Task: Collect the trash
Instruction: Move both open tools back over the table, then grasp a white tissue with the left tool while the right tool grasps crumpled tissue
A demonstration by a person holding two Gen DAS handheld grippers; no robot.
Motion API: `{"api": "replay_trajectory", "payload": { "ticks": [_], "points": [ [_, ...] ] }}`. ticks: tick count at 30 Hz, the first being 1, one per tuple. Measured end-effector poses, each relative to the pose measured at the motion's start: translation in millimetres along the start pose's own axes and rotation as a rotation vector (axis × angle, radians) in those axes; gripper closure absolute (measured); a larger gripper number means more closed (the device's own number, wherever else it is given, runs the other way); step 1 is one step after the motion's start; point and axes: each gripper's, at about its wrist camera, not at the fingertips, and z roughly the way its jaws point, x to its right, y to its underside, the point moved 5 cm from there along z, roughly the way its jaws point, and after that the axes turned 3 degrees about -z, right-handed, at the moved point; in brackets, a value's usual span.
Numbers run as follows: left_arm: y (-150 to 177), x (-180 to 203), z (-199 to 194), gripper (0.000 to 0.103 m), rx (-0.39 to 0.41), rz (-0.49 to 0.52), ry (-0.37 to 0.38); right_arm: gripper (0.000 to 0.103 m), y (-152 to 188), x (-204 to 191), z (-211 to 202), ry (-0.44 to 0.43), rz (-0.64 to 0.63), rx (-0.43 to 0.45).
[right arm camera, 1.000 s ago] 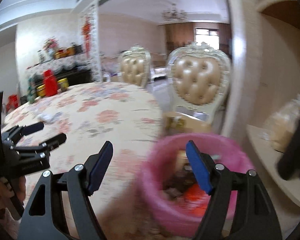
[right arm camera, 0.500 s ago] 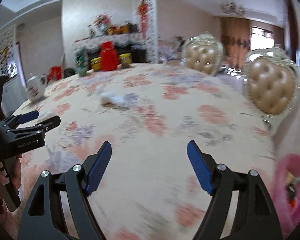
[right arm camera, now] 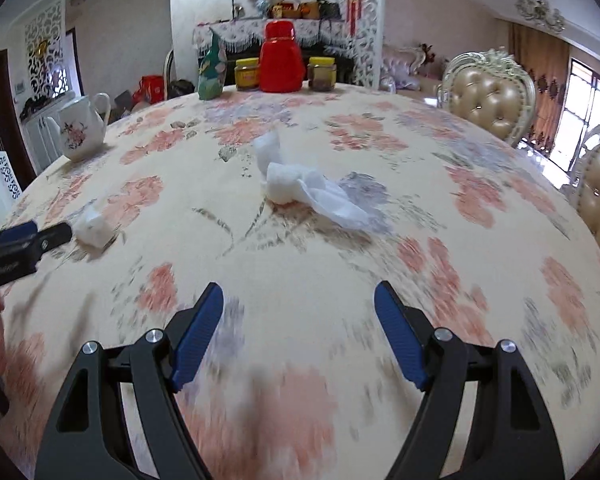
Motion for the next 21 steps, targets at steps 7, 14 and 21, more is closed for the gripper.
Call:
{"api": "replay_trajectory", "payload": {
  "ticks": [7, 14, 21],
  "points": [
    [-7, 9, 28, 0.019, -0.036, -0.014, -0.055, 0.028, -48, 3, 62, -0.054, -0.008, -0.040],
    [-15, 15, 50, 0.019, -0.073, -0.020, -0.092, 0.028, -80, 5, 116, -0.086, -0.017, -0.101],
    [-12, 22, 63, 0.073, -0.139, -0.010, -0.029, 0.064, -73, 1, 134, -0.109, -0.022, -0.165]
  ]
}}
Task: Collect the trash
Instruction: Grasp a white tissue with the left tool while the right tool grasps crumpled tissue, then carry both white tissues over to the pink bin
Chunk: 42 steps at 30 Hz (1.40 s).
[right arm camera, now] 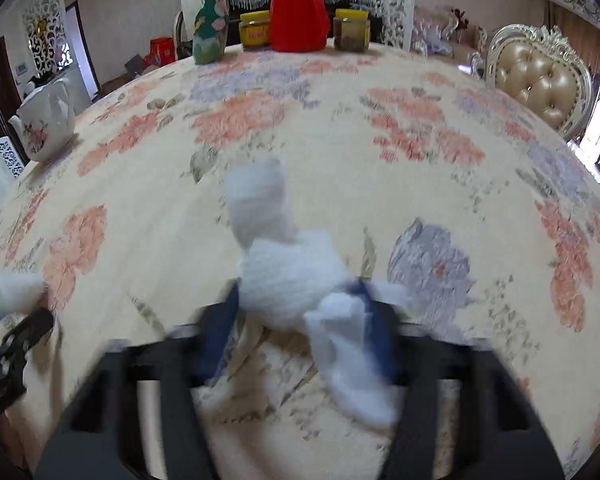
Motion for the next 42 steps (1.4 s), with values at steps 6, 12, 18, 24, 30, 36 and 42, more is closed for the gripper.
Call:
{"api": "replay_trajectory", "payload": {
  "ticks": [6, 12, 18, 24, 30, 36, 42],
  "points": [
    [14, 12, -27, 0.085, 0.061, 0.072, 0.038, 0.070, 32, -9, -40, 0.007, 0.020, 0.054],
    [42, 13, -64, 0.085, 0.099, 0.074, 0.098, 0.070, 77, -21, -86, -0.005, 0.050, 0.083],
    [75, 10, -97, 0.085, 0.132, 0.070, 0.150, 0.070, 123, -30, -129, 0.011, 0.077, 0.110],
    [106, 12, -126, 0.085, 0.154, 0.090, 0.172, 0.070, 163, -38, -166, 0.003, 0.112, 0.142],
    [135, 21, -151, 0.085, 0.196, 0.135, 0.179, 0.070, 193, -45, -191, 0.019, 0.124, 0.161],
    [152, 31, -170, 0.085, 0.226, 0.171, 0.204, 0.070, 221, -51, -216, 0.023, 0.139, 0.180],
    [165, 44, -183, 0.085, 0.248, 0.211, 0.225, 0.070, 238, -52, -233, 0.041, 0.151, 0.197]
  ]
}}
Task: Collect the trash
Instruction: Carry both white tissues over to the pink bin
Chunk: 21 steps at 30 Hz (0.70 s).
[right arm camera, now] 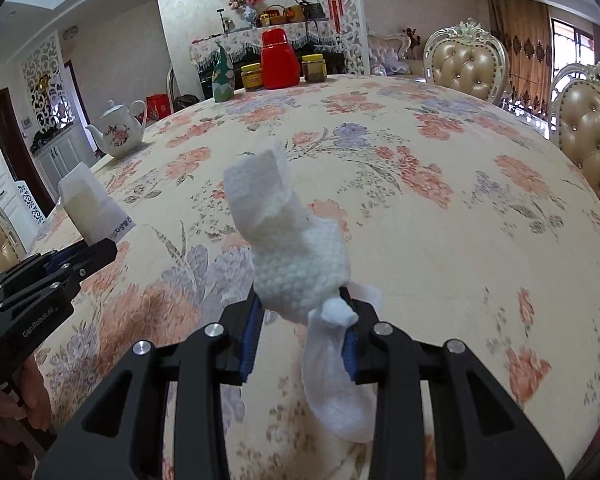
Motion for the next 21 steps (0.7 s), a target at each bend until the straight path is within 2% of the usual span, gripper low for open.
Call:
{"api": "replay_trajectory", "payload": {
  "ticks": [21],
  "points": [
    [4, 65, -24, 0.085, 0.068, 0.108, 0.101, 0.070, 14, 31, -60, 0.078, 0.052, 0.111]
  ]
}}
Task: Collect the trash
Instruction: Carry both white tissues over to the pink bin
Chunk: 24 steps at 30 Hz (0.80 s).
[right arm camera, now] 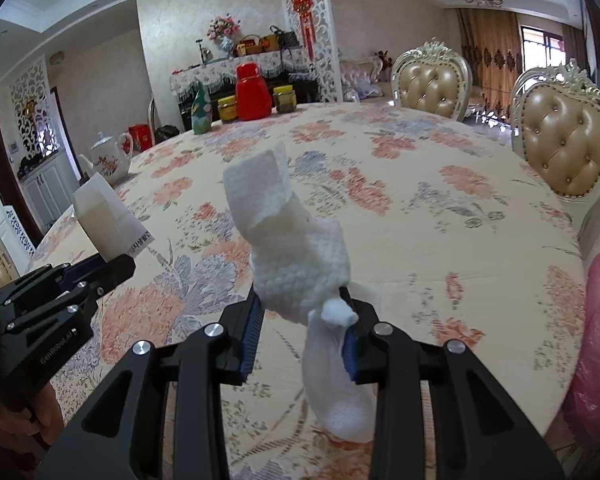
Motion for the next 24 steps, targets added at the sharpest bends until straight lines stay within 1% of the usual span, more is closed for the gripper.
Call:
{"api": "replay_trajectory", "payload": {
  "ticks": [5, 13, 16, 24],
  "points": [
    [-5, 24, 1, 0.085, 0.015, 0.032, 0.047, 0.070, -2, 19, -21, 0.037, 0.021, 0.040],
    [-14, 85, 10, 0.085, 0.026, 0.117, 0.157, 0.070, 3, 66, -56, 0.123, 0.079, 0.088],
    [-16, 110, 15, 0.085, 0.028, 0.145, 0.201, 0.070, 9, 88, -69, 0.164, 0.103, 0.099],
    [-27, 185, 30, 0.084, 0.026, 0.213, 0.333, 0.070, 26, 162, -109, 0.301, 0.191, 0.134]
  ]
}}
